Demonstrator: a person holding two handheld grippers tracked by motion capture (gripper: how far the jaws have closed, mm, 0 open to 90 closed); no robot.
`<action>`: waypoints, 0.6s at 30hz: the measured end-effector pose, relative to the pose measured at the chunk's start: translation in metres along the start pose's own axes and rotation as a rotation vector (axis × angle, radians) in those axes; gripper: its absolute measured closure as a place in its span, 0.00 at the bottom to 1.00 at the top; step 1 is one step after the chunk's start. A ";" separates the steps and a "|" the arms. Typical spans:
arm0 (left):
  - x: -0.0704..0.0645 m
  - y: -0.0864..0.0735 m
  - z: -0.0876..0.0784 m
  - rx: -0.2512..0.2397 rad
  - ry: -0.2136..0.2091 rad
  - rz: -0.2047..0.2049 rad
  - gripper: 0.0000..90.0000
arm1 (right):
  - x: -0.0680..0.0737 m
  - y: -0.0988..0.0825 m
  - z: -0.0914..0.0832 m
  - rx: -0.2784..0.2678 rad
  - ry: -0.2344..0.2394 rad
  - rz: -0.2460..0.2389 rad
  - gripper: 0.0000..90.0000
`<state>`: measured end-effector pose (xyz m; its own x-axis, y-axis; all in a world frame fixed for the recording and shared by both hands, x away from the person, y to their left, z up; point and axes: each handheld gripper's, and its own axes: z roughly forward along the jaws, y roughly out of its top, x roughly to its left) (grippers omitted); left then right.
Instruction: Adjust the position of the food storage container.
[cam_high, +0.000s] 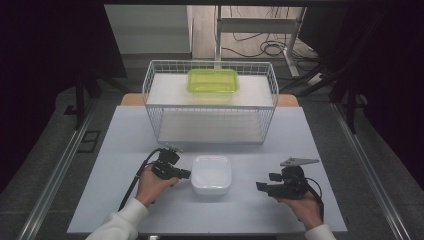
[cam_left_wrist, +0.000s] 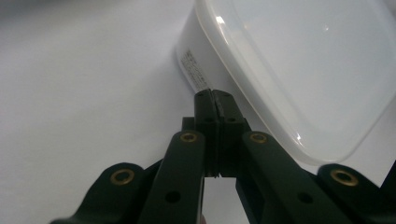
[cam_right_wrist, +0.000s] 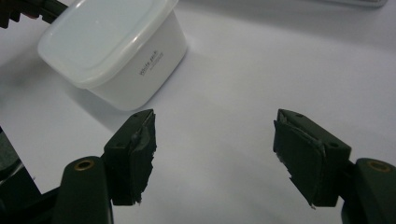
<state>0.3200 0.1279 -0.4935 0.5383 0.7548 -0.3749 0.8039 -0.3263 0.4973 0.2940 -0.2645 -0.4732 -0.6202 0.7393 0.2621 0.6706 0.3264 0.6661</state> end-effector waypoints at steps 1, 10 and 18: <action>0.001 -0.001 -0.004 -0.018 -0.001 -0.006 0.99 | 0.000 0.000 -0.001 -0.005 0.000 0.000 0.33; -0.002 -0.009 -0.034 -0.170 0.037 -0.025 0.78 | -0.001 0.001 -0.002 -0.019 0.004 0.013 0.33; -0.001 -0.010 -0.040 -0.190 0.083 -0.044 0.41 | 0.005 0.005 -0.001 -0.031 0.019 0.000 0.32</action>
<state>0.3014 0.1530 -0.4669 0.4747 0.8128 -0.3377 0.7596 -0.1845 0.6237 0.2935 -0.2600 -0.4679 -0.6281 0.7280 0.2749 0.6575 0.3076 0.6878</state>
